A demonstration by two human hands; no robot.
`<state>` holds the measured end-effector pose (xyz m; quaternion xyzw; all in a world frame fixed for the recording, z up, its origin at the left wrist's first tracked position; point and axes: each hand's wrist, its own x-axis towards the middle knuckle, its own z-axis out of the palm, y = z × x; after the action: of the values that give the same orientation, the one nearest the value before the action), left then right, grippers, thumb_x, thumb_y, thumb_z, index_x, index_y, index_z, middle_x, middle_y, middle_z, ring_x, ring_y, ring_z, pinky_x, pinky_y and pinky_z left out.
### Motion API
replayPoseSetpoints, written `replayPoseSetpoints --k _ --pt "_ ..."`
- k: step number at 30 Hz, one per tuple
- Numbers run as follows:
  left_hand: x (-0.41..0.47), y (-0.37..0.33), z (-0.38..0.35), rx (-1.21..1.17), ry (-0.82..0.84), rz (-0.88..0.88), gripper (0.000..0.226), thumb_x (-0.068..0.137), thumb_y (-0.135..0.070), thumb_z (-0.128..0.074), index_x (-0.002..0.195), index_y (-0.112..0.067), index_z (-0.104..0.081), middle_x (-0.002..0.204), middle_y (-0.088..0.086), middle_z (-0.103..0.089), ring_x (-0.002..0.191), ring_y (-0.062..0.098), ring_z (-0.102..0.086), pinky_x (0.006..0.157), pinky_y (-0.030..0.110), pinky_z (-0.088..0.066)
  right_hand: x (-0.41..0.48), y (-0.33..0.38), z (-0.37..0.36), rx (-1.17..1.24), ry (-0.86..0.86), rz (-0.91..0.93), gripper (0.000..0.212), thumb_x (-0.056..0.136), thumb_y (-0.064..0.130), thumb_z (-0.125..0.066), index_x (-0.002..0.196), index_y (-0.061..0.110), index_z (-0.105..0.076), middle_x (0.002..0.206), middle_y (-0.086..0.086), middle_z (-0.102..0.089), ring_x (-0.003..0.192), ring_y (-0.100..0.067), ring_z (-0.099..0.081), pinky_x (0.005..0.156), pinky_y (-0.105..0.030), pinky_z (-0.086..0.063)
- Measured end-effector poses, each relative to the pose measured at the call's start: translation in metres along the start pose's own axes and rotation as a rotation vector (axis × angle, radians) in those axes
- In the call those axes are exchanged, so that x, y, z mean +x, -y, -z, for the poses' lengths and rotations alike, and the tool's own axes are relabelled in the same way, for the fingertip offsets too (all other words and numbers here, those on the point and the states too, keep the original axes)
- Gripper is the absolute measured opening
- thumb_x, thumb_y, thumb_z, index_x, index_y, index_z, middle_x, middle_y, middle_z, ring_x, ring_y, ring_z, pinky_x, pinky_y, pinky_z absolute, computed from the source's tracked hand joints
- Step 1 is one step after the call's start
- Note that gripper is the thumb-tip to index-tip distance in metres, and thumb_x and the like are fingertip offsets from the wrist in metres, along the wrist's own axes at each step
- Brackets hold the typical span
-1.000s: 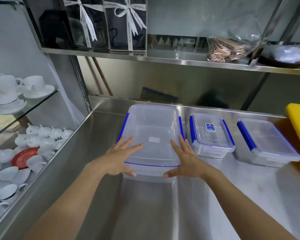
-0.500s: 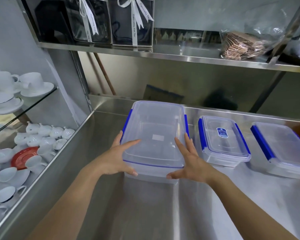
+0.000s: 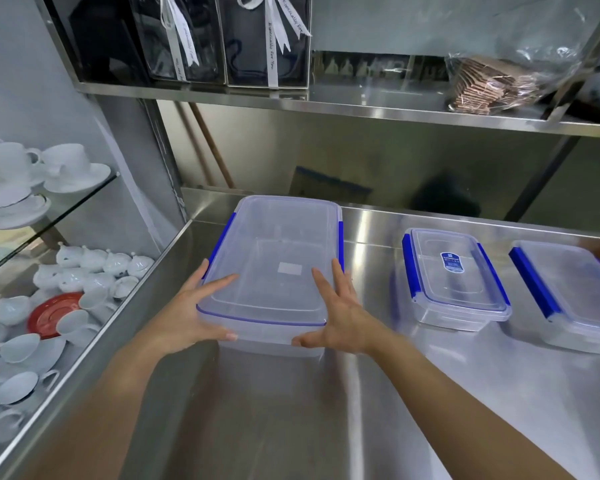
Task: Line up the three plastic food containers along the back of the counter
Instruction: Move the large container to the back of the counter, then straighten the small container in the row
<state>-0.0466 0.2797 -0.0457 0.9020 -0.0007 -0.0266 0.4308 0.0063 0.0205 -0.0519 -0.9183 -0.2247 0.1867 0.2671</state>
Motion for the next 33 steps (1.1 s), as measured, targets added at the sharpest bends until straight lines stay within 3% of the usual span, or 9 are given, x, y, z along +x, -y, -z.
replayPoseSetpoints --k 8,12,14,16,19,21,25,30,33 --pt "0.002 -0.004 0.009 0.094 0.134 0.102 0.095 0.059 -0.023 -0.089 0.105 -0.082 -0.029 0.158 -0.014 0.011 0.146 0.012 -0.004 0.11 0.034 -0.029 0.003 0.008 0.002 -0.025 0.022 -0.014 0.118 0.07 0.056 -0.068 0.144 0.03 0.021 0.151 0.003 0.037 0.138 -0.025 0.035 0.117 -0.048 -0.002" --pt "0.009 -0.032 0.019 0.256 0.272 0.205 0.106 0.047 -0.06 -0.077 0.138 -0.055 -0.021 0.16 -0.006 0.01 0.145 0.012 0.015 0.12 0.045 -0.005 -0.004 -0.002 0.019 0.001 -0.021 0.009 0.103 0.069 0.065 -0.061 0.146 0.037 0.001 0.158 0.006 0.016 0.146 -0.024 0.009 0.119 -0.051 -0.005" --pt "0.017 -0.063 0.013 0.202 0.133 0.16 0.101 0.048 -0.068 -0.067 0.14 -0.039 -0.035 0.158 -0.005 -0.014 0.146 0.012 -0.002 0.119 0.039 -0.011 -0.013 -0.014 0.036 0.152 -0.173 -0.033 0.084 0.076 0.057 -0.061 0.145 0.032 -0.02 0.157 0.003 -0.016 0.143 -0.021 -0.021 0.115 -0.047 -0.021" --pt "0.027 -0.1 -0.011 0.111 -0.11 0.01 0.069 0.072 -0.05 -0.07 0.133 -0.024 -0.049 0.139 -0.005 -0.043 0.133 0.013 -0.035 0.107 0.027 -0.028 -0.025 -0.032 0.055 0.265 -0.388 -0.098 0.062 0.082 0.043 -0.062 0.136 0.02 -0.042 0.14 -0.004 -0.048 0.121 -0.02 -0.05 0.101 -0.037 -0.042" --pt "0.049 -0.171 -0.079 -0.187 -0.177 -0.113 0.026 0.087 -0.024 -0.064 0.111 -0.014 -0.062 0.097 -0.011 -0.062 0.095 0.009 -0.059 0.08 0.018 -0.045 -0.043 -0.08 0.085 0.281 -0.705 -0.261 0.038 0.089 0.03 -0.057 0.121 0.009 -0.056 0.115 -0.014 -0.065 0.091 -0.022 -0.059 0.086 -0.037 -0.05" --pt "0.058 -0.198 -0.123 -0.303 -0.087 -0.134 0.017 0.089 -0.021 -0.062 0.102 -0.012 -0.065 0.088 -0.007 -0.065 0.084 0.007 -0.06 0.074 0.018 -0.047 -0.051 -0.105 0.092 0.291 -0.814 -0.374 0.037 0.091 0.027 -0.053 0.124 0.009 -0.054 0.118 -0.013 -0.064 0.098 -0.024 -0.061 0.09 -0.039 -0.051" --pt "0.075 -0.204 -0.187 -0.387 -0.024 0.027 0.034 0.09 -0.024 -0.059 0.123 -0.013 -0.054 0.114 -0.003 -0.058 0.093 0.009 -0.053 0.078 0.022 -0.041 -0.06 -0.134 0.088 0.212 -0.901 -0.514 0.051 0.089 0.035 -0.054 0.132 0.011 -0.044 0.135 -0.014 -0.05 0.12 -0.03 -0.051 0.101 -0.046 -0.044" --pt "0.095 -0.191 -0.242 -0.496 0.151 0.297 0.076 0.088 -0.039 -0.057 0.149 -0.026 -0.013 0.148 -0.003 -0.035 0.13 0.018 -0.042 0.104 0.033 -0.036 -0.062 -0.179 0.079 0.391 -0.695 -0.638 0.083 0.083 0.05 -0.056 0.147 0.018 -0.013 0.151 -0.016 -0.023 0.136 -0.036 -0.031 0.108 -0.053 -0.033" --pt "0.103 -0.171 -0.266 -0.484 0.19 0.291 0.078 0.077 -0.052 -0.056 0.144 -0.044 -0.016 0.144 -0.007 -0.046 0.124 0.018 -0.05 0.107 0.039 -0.038 -0.056 -0.184 0.073 0.442 -0.66 -0.628 0.083 0.085 0.046 -0.056 0.148 0.018 -0.009 0.151 -0.018 -0.02 0.134 -0.041 -0.033 0.107 -0.051 -0.033"
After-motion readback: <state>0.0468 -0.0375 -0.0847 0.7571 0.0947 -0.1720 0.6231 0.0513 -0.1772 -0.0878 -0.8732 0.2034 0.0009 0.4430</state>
